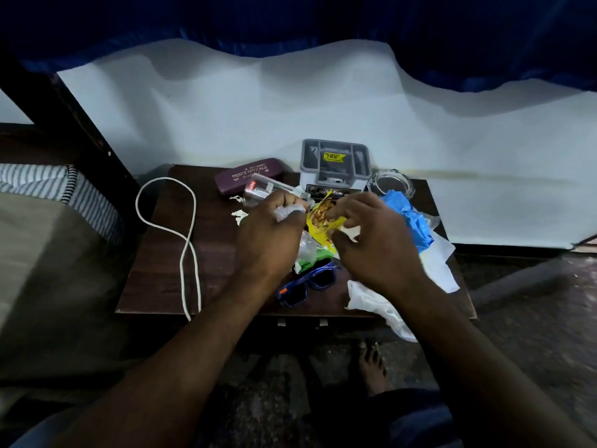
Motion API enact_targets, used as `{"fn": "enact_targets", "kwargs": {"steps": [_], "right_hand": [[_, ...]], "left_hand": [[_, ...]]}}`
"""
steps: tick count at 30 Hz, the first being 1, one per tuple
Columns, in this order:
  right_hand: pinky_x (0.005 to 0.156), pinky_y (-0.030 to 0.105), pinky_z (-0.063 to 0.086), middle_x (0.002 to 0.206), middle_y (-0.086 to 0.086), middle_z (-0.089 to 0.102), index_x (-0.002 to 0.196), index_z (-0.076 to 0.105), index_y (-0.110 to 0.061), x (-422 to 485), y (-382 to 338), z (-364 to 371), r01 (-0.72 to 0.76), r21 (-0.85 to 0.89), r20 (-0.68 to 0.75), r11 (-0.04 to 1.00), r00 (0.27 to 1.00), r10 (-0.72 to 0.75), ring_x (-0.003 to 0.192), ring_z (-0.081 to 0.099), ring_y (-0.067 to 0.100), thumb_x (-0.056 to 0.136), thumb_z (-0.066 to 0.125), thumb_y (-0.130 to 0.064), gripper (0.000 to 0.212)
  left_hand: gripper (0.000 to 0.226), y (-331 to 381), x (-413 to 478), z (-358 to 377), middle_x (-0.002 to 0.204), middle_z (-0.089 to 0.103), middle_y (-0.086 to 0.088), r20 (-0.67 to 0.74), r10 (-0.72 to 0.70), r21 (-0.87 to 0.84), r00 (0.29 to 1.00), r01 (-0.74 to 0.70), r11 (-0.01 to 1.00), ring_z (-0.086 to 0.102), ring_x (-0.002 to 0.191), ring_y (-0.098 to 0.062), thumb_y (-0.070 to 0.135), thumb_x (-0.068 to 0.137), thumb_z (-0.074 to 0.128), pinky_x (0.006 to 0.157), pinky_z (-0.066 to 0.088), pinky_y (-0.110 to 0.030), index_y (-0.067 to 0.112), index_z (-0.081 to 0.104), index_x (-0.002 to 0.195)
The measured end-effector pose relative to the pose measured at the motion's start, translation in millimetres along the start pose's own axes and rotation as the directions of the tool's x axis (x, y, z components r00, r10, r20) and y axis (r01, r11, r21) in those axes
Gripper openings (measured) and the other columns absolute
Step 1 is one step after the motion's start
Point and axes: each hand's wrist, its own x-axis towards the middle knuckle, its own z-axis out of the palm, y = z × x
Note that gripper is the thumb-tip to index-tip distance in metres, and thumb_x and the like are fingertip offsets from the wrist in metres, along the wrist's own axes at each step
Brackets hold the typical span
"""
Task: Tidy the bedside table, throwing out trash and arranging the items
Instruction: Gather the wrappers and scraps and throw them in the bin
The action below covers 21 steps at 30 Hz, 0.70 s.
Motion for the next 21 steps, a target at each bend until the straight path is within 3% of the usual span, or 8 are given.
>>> {"fn": "enact_targets", "kwargs": {"steps": [2,5,7,11,13,15,18,21], "right_hand": [[0.090,0.041,0.059,0.133,-0.005,0.062,0.110,0.078,-0.026,-0.3,6.9,-9.8,-0.037,-0.089,-0.094,0.995,0.995,0.029,0.101,0.070,0.018,0.087,0.080,-0.028,0.022],[0.098,0.038,0.052,0.153,0.001,0.054,0.103,0.081,-0.032,-1.5,16.7,-25.7,-0.216,-0.275,-0.111,0.937,0.975,0.192,0.122,0.066,0.024,0.087,0.079,-0.050,0.024],[0.098,0.038,0.051,0.156,0.006,0.053,0.099,0.083,-0.034,-4.2,22.3,-34.4,-0.273,-0.381,-0.065,0.884,0.961,0.269,0.127,0.063,0.026,0.088,0.074,-0.059,0.029],[0.095,0.034,0.047,0.138,0.009,0.065,0.099,0.082,-0.025,-7.8,31.2,-37.4,-0.215,-0.491,0.077,0.844,0.954,0.288,0.130,0.057,0.025,0.093,0.064,-0.062,0.042],[0.099,0.037,0.048,0.152,0.008,0.054,0.111,0.079,-0.023,-6.7,36.7,-33.7,-0.246,-0.508,0.129,0.825,0.926,0.355,0.139,0.051,0.026,0.092,0.063,-0.066,0.050],[0.098,0.039,0.051,0.158,0.005,0.045,0.119,0.074,-0.017,-5.0,40.7,-30.1,-0.272,-0.528,0.139,0.804,0.907,0.398,0.134,0.055,0.031,0.090,0.064,-0.070,0.061],[0.088,0.037,0.052,0.135,0.010,0.062,0.113,0.074,-0.006,-1.5,42.7,-27.8,-0.278,-0.484,0.039,0.830,0.940,0.338,0.117,0.062,0.032,0.088,0.071,-0.064,0.063],[0.084,0.036,0.051,0.117,0.011,0.070,0.106,0.077,-0.003,0.9,36.1,-28.7,-0.248,-0.405,-0.125,0.880,0.969,0.215,0.104,0.067,0.030,0.086,0.079,-0.051,0.053]], "left_hand": [[0.036,0.0,-0.9,1.1,0.068,0.066,0.005,0.025,0.042,0.053,0.999,-0.043,0.998,0.065,0.073,-0.022,0.052,0.073,0.060,0.072,0.054,-0.044,0.018,0.065,0.078],[0.046,-2.3,-0.8,3.6,0.059,0.063,0.011,0.024,0.066,0.153,0.998,-0.069,0.986,0.063,0.059,-0.015,0.072,0.077,0.063,0.060,0.054,-0.038,0.026,0.064,0.070],[0.043,-5.1,1.1,5.5,0.057,0.065,0.009,-0.004,0.070,0.208,0.998,-0.067,0.976,0.063,0.054,-0.011,0.071,0.076,0.064,0.056,0.053,-0.033,0.028,0.067,0.070],[0.038,-6.1,3.8,11.3,0.051,0.061,0.009,-0.039,0.049,0.225,0.998,-0.039,0.974,0.053,0.043,-0.005,0.059,0.076,0.067,0.052,0.038,-0.025,0.025,0.060,0.059],[0.039,-5.5,4.1,14.3,0.050,0.060,0.009,-0.057,0.045,0.205,0.997,-0.032,0.978,0.051,0.043,-0.007,0.056,0.076,0.068,0.050,0.038,-0.027,0.023,0.059,0.057],[0.036,-4.4,3.7,15.4,0.049,0.058,0.009,-0.052,0.059,0.190,0.997,-0.048,0.981,0.049,0.043,-0.007,0.054,0.077,0.068,0.049,0.033,-0.027,0.026,0.060,0.056],[0.036,-4.2,3.0,16.0,0.047,0.055,0.012,-0.034,0.069,0.167,0.997,-0.062,0.984,0.045,0.041,-0.006,0.049,0.080,0.070,0.049,0.028,-0.027,0.027,0.057,0.054],[0.043,-5.3,2.5,16.5,0.049,0.057,0.015,-0.018,0.060,0.166,0.998,-0.056,0.985,0.048,0.045,-0.006,0.052,0.081,0.072,0.053,0.034,-0.027,0.022,0.056,0.056]]}}
